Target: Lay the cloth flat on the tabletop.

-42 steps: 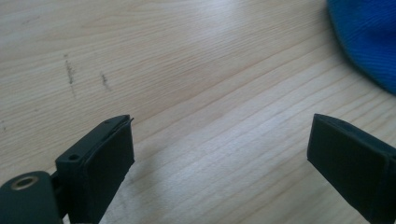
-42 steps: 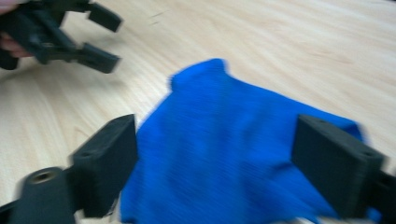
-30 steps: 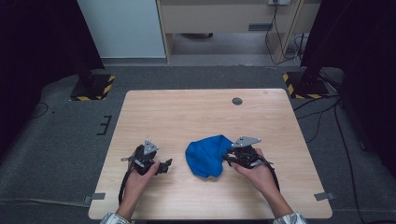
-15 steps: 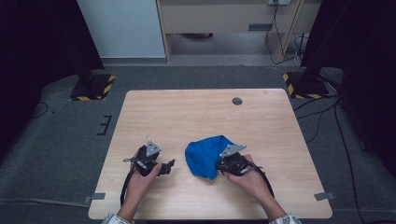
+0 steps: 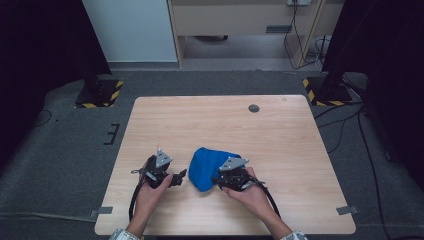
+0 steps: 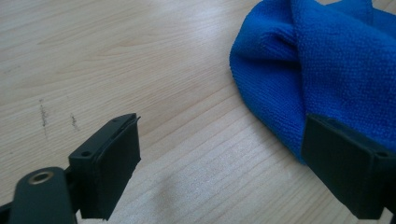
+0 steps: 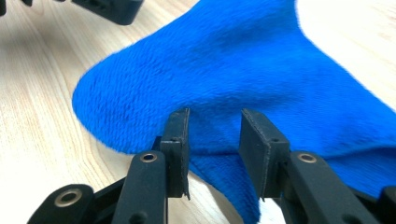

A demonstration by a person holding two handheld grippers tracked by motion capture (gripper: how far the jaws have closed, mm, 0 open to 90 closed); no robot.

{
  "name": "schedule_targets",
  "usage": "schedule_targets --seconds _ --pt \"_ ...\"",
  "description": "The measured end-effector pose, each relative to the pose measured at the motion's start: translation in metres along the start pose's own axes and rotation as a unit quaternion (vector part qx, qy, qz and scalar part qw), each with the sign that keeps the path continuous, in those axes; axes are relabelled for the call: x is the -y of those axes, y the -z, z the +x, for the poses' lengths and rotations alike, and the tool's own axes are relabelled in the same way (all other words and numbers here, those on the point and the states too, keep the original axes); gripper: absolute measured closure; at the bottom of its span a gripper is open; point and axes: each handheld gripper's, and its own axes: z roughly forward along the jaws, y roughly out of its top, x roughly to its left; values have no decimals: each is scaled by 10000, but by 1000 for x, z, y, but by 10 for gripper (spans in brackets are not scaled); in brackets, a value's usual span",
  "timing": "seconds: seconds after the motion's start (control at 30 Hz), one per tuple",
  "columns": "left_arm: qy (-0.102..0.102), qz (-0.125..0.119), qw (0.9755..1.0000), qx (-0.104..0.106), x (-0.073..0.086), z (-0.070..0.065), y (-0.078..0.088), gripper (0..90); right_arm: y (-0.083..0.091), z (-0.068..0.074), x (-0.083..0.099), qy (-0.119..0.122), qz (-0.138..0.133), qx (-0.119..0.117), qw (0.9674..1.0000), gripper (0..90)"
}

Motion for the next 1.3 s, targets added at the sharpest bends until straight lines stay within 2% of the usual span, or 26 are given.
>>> schedule_targets --seconds 0.03,0.07,0.17,0.27,0.3,0.33,0.37,0.43,0.47,0.5,0.6,0.63,0.73,0.77,0.87,0.93,1.0,1.13,1.3 --pt "3 -16 10000 7 -1 0 1 128 8 -7 1 -44 -78 52 9999 691" --pt "21 -39 10000 22 -1 0 2 128 8 -7 1 -44 -78 52 9999 691" --pt "24 -69 9999 87 -2 -2 4 151 19 -19 3 -167 -190 134 9996 758" --pt "6 -131 9998 145 -4 -6 7 165 27 -32 5 -263 -199 357 9988 768" --pt "-37 -152 9997 194 -5 -8 9 199 30 -41 9 -359 -146 536 9978 756" --pt "-37 -152 9997 194 -5 -8 9 226 30 -41 9 -359 -146 536 9978 756" --pt "-65 -157 9996 246 -6 -10 9 226 31 -44 11 -377 -121 609 9974 743" --pt "-96 -150 9993 332 -6 -13 8 232 31 -54 17 -617 -3 847 9945 674" --pt "-119 -159 9991 372 -7 -15 8 232 31 -54 17 -617 -3 847 9945 674" --pt "-134 -181 9989 410 -8 -17 8 227 30 -59 19 -731 74 918 9931 627" --pt "-154 -280 9982 510 -10 -21 9 215 29 -60 21 -781 124 978 9921 580" --pt "-161 -328 9978 553 -11 -23 9 189 28 -62 22 -879 196 1030 9906 538" --pt "-214 -402 9970 630 -12 -28 8 145 26 -62 23 -902 253 1061 9899 505" --pt "-275 -407 9961 727 -13 -32 6 128 24 -62 23 -918 300 1066 9896 480" --pt "-355 -399 9954 796 -14 -38 4 105 22 -62 24 -949 373 1062 9891 451" --pt "-471 -445 9932 966 -14 -42 2 76 21 -62 25 -958 391 1075 9888 446" --pt "-579 -426 9926 980 -14 -46 1 76 21 -62 25 -964 386 1063 9889 441" --pt "-607 -383 9917 1071 -14 -49 -1 87 20 -62 25 -1004 419 1023 9888 425" --pt "-683 -351 9897 1210 -13 -51 -1 228 17 -60 27 -944 444 1019 9893 430"
